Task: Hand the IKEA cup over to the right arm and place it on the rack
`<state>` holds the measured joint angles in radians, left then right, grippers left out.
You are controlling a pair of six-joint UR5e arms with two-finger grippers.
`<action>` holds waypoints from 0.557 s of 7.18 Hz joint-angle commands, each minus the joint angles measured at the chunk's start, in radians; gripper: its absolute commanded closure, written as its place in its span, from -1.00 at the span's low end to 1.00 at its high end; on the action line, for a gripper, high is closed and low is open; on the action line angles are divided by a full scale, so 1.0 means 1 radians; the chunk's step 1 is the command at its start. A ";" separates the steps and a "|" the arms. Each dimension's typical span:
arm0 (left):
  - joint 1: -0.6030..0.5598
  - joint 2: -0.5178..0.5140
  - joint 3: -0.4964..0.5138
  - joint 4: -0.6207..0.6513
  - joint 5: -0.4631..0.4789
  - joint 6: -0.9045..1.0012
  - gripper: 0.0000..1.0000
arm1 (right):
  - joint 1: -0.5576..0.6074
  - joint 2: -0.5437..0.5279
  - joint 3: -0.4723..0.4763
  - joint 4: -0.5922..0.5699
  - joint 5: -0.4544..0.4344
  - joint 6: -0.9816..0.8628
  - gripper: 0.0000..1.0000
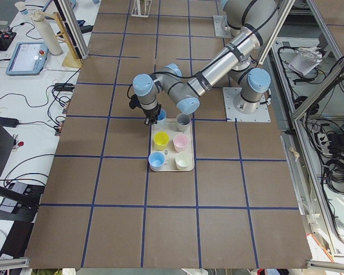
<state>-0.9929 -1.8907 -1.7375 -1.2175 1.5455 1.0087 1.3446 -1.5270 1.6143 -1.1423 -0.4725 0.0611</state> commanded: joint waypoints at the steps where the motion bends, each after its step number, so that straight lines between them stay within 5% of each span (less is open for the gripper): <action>1: -0.021 0.033 0.097 -0.156 -0.176 -0.231 1.00 | 0.028 0.002 0.006 0.003 0.165 0.000 -1.00; 4: -0.056 0.114 0.128 -0.495 -0.543 -0.552 1.00 | 0.087 0.013 0.001 -0.013 0.227 -0.081 -1.00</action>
<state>-1.0342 -1.8139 -1.6178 -1.5843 1.1405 0.5736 1.4171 -1.5183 1.6173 -1.1498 -0.2565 0.0297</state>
